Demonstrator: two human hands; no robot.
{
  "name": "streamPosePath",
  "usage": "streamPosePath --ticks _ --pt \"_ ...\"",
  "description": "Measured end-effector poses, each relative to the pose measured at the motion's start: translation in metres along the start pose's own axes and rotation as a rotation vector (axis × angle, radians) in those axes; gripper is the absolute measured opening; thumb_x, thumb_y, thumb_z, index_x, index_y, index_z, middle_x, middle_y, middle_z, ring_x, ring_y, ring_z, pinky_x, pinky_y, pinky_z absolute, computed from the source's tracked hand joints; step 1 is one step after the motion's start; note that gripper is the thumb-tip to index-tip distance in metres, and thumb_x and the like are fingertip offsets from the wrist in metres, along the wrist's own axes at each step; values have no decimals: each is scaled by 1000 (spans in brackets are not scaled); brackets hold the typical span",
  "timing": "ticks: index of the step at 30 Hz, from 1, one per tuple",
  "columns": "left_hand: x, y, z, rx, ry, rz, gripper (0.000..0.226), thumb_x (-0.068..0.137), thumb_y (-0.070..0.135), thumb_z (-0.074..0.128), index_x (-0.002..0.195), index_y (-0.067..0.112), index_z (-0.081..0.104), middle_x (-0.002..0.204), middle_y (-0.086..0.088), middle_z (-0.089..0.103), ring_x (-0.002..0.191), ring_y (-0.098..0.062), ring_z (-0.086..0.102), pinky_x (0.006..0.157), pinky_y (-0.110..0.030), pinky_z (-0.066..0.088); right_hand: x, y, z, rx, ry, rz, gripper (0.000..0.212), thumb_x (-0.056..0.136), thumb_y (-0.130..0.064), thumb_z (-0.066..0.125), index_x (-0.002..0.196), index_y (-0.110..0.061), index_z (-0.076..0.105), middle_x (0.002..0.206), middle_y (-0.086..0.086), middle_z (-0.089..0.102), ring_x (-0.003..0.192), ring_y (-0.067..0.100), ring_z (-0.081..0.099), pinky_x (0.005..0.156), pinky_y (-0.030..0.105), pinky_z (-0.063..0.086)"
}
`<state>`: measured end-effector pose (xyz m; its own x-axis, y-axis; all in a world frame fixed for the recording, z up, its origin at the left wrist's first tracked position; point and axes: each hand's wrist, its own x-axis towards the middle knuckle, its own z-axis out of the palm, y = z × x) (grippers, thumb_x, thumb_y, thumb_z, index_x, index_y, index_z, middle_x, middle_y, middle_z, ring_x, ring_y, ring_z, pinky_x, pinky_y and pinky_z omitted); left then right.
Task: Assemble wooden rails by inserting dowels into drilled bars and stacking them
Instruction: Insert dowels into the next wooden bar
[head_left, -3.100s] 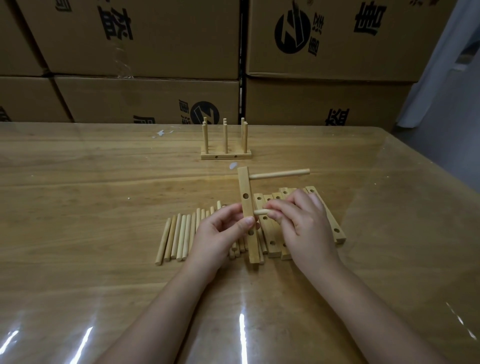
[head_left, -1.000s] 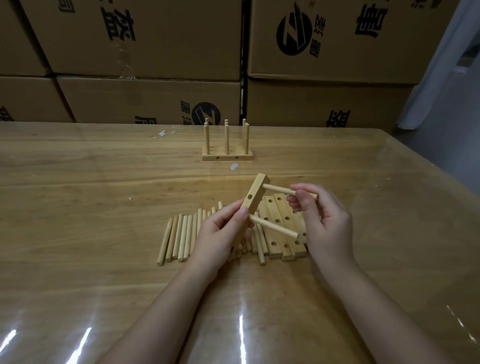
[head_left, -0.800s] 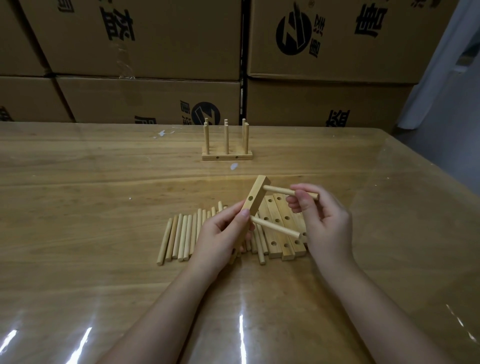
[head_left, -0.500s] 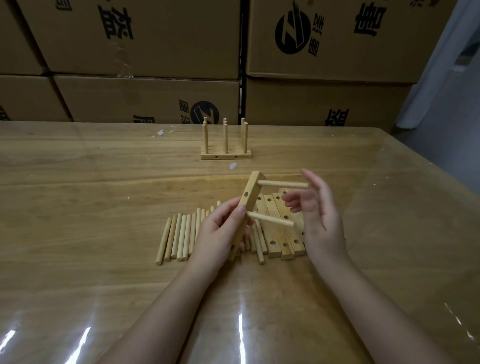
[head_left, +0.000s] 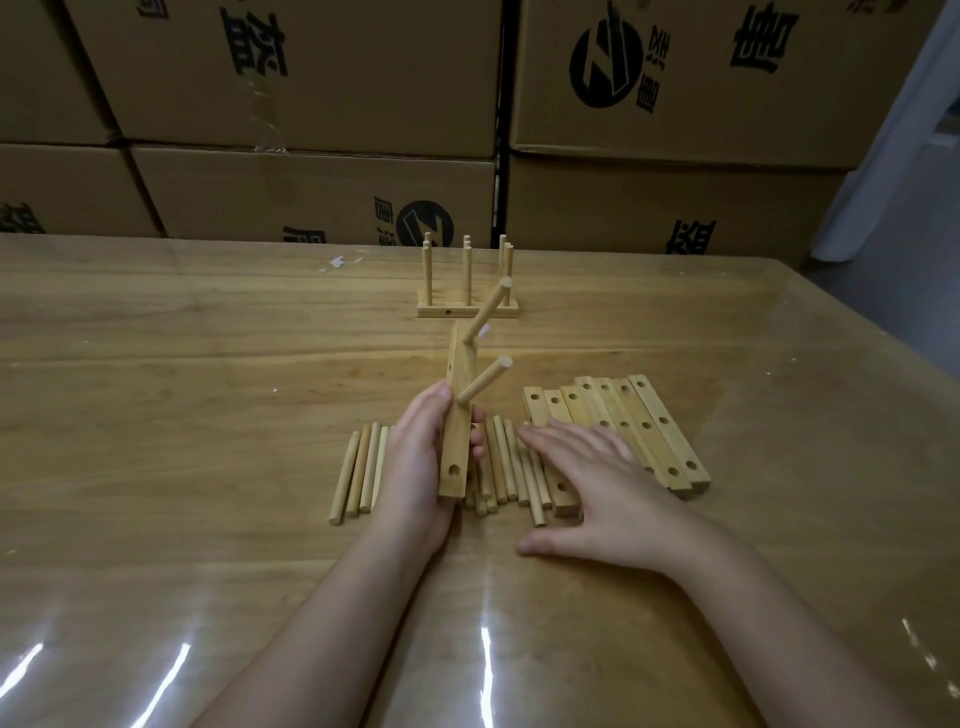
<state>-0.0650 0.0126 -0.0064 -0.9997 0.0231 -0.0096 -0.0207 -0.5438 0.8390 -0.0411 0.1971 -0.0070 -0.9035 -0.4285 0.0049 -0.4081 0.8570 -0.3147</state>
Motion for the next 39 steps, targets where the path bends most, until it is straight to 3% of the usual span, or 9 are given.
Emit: streamPosePath --ticks 5,9,12,18,22,25,30,33,39 --pt "1 -3 -2 12 0 -1 23 97 22 49 112 13 63 70 -5 66 55 -10 58 48 -20 48 1 0 -3 10 87 17 86 69 -76 51 143 -43 20 151 -17 24 124 -13 5 107 21 -1" --pt "2 -4 -1 18 -4 -15 28 97 23 50 120 12 59 71 -4 67 55 -10 59 48 -19 49 1 -4 -3 -2 160 3 82 68 -80 38 139 -39 34 143 -16 38 133 0 23 105 20 12" --pt "1 -4 -1 24 -14 -19 31 97 23 49 124 10 57 71 -3 67 56 -9 59 49 -19 48 -1 -8 -4 54 243 -20 77 72 -76 29 130 -31 49 128 -15 53 121 2 41 102 22 30" --pt "-1 -1 -3 -42 -78 -28 44 82 32 64 123 13 59 81 -1 69 67 -10 64 54 -21 51 -3 -11 -3 121 364 -104 29 90 -36 52 110 -22 67 100 -11 63 98 4 54 88 24 43" --pt "-1 2 -5 -142 -132 -55 57 83 34 62 134 13 50 88 2 71 73 -10 67 61 -25 53 -2 -14 -3 334 508 -54 17 90 -18 57 102 -21 69 92 -11 66 87 3 60 77 21 49" --pt "1 1 -5 -217 -97 -71 67 80 29 62 139 8 41 87 1 68 77 -13 64 70 -31 51 -3 -16 -8 721 562 54 19 86 -18 61 88 -36 67 84 -10 68 80 1 63 66 15 51" --pt "5 0 -8 -329 -139 -83 31 78 23 64 107 13 63 100 -2 72 81 -17 69 66 -35 58 -1 -14 -14 1118 596 134 12 82 -18 66 82 -29 70 76 -2 69 78 10 66 73 20 50" --pt "6 0 -7 -359 -136 -84 17 77 23 64 90 17 73 101 -2 73 82 -19 70 67 -39 57 -1 -13 -15 1252 581 137 15 71 -35 68 83 -26 71 74 2 69 80 16 67 80 30 49" --pt "7 1 -8 -361 -129 -76 19 80 23 61 97 14 63 97 -4 71 82 -22 70 67 -39 59 -1 -15 -14 1290 542 151 27 69 -45 66 85 -24 73 75 3 70 80 17 67 79 30 49"
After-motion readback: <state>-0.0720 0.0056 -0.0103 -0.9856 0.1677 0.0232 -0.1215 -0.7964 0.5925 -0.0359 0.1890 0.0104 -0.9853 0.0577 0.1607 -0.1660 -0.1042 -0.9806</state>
